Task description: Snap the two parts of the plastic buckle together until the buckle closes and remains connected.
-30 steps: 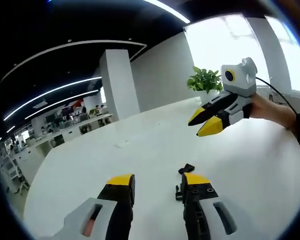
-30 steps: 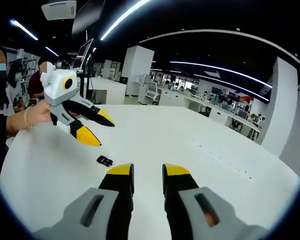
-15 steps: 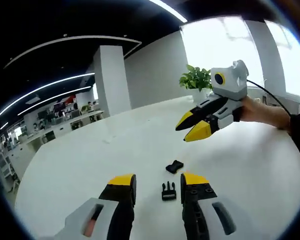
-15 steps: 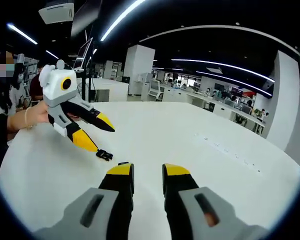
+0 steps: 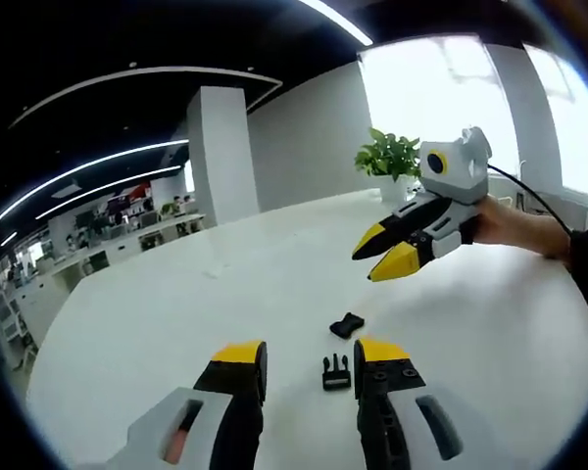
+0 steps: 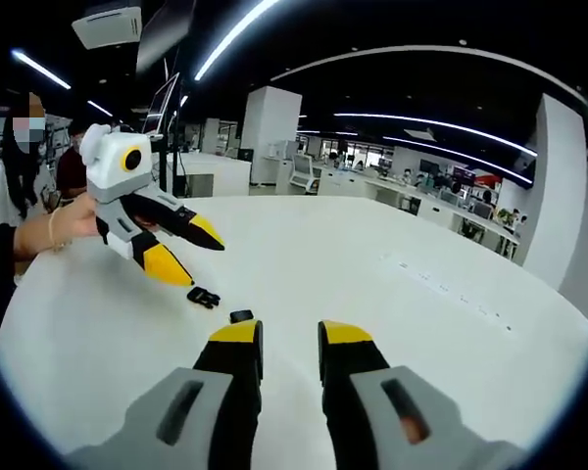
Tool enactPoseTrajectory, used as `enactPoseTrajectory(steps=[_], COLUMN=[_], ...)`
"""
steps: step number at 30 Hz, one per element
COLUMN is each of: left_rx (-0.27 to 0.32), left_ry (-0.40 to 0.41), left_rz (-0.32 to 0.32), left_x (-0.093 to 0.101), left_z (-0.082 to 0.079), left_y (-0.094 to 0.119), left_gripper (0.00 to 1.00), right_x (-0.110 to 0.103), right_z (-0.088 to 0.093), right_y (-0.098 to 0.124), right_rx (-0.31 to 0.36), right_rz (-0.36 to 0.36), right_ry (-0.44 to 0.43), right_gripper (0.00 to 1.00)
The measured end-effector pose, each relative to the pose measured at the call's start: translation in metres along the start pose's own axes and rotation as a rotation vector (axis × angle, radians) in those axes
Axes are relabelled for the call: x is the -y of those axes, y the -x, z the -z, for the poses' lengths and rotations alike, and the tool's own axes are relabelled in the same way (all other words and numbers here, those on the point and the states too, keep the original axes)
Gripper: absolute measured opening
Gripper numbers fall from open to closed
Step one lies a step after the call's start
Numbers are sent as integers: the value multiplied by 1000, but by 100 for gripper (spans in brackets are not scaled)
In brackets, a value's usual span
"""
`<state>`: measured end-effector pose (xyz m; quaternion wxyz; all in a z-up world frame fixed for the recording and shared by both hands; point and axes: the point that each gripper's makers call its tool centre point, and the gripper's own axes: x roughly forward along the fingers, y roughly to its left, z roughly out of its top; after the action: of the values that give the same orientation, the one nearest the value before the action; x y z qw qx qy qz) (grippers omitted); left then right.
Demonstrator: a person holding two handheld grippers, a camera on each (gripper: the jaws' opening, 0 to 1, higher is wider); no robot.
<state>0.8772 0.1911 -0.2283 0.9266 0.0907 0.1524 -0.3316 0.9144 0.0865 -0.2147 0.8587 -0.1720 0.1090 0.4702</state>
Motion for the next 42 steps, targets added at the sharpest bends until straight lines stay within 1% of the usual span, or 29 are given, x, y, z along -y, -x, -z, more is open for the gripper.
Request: enactPoseTrajectory(steps=[15,20,27,34,37,42], left_rx=[-5,5,-6,-11,-14,-32], left_ry=[10,27,41,69,68,58], left_rz=[7,6,2,53,63,82], left_x=[-1,-4,-8,0,2,5], left_z=[3,1,7,11,12,16], left_y=[-1,1,-1,-4,-6,-8], left_gripper=[36,36,34,32,32,30], right_x=[-2,-3,-5,-6,-6,-11], right_z=[6,7,10,13,15,17], right_y=[-3,-3,-5,-7,-9,-15], right_rx=[-8,-3,-11,-16,-21,-22], right_rz=[-12,-14,-24,-28,-33,-63], right_ry=[-1,1,-4,-9,-10,-8], right_gripper=[23,23,23,23,23,23])
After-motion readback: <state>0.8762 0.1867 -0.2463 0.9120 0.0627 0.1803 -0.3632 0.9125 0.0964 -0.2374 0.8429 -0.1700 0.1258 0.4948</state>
